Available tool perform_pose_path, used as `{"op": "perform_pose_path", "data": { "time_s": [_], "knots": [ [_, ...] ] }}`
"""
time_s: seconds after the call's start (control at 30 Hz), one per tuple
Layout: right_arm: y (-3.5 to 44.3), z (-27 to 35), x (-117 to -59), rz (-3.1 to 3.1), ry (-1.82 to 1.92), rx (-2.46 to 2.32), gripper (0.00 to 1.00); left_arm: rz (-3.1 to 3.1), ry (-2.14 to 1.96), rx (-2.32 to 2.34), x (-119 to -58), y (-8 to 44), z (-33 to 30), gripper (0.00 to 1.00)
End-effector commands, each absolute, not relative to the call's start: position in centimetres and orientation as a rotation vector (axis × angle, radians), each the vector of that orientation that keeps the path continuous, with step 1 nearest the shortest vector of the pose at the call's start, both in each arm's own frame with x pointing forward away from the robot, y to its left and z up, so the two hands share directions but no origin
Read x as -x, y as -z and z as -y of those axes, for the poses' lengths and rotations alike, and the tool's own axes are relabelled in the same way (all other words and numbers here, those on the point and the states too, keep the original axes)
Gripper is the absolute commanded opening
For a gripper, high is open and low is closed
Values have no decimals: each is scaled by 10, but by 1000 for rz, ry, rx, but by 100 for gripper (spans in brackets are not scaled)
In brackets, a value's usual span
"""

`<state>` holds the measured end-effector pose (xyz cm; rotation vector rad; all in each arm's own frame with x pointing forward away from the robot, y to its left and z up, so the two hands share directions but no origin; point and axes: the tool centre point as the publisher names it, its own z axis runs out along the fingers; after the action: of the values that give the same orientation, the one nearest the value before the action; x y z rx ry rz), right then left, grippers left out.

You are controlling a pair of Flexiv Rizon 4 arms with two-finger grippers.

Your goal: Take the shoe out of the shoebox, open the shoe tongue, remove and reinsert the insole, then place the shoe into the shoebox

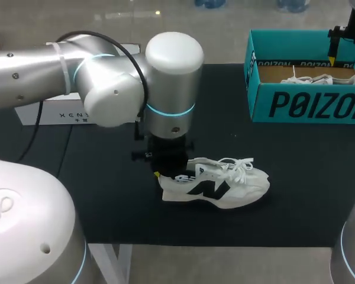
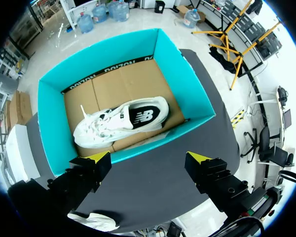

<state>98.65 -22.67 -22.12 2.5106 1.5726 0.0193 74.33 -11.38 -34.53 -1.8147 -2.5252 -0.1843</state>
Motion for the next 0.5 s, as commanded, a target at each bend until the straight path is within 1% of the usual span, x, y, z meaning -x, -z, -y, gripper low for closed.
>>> {"op": "perform_pose_path", "data": {
  "time_s": [0.03, 0.27, 0.3, 0.33, 0.37, 0.4, 0.43, 0.5],
  "knots": [
    [221, 227, -986, -1572, -22, -2509, 100, 2515, 198, 1801, -747, 358, 121, 0],
    [221, 227, -986, -1572, -22, -2509, 100, 2521, 215, 1775, -748, 362, 119, 0],
    [221, 227, -986, -1572, -22, -2509, 100, 2522, 215, 1773, -748, 362, 119, 20],
    [221, 227, -986, -1572, -22, -2509, 100, 2523, 215, 1772, -748, 361, 119, 42],
    [221, 227, -986, -1572, -22, -2509, 100, 2531, 223, 1767, -749, 359, 118, 58],
    [221, 227, -986, -1572, -22, -2509, 100, 2543, 232, 1762, -748, 356, 117, 98],
    [221, 227, -986, -1572, -22, -2509, 100, 2548, 221, 1774, -748, 352, 116, 100],
    [221, 227, -986, -1572, -22, -2509, 100, 2563, 202, 1769, -747, 340, 113, 100]
  ]
}}
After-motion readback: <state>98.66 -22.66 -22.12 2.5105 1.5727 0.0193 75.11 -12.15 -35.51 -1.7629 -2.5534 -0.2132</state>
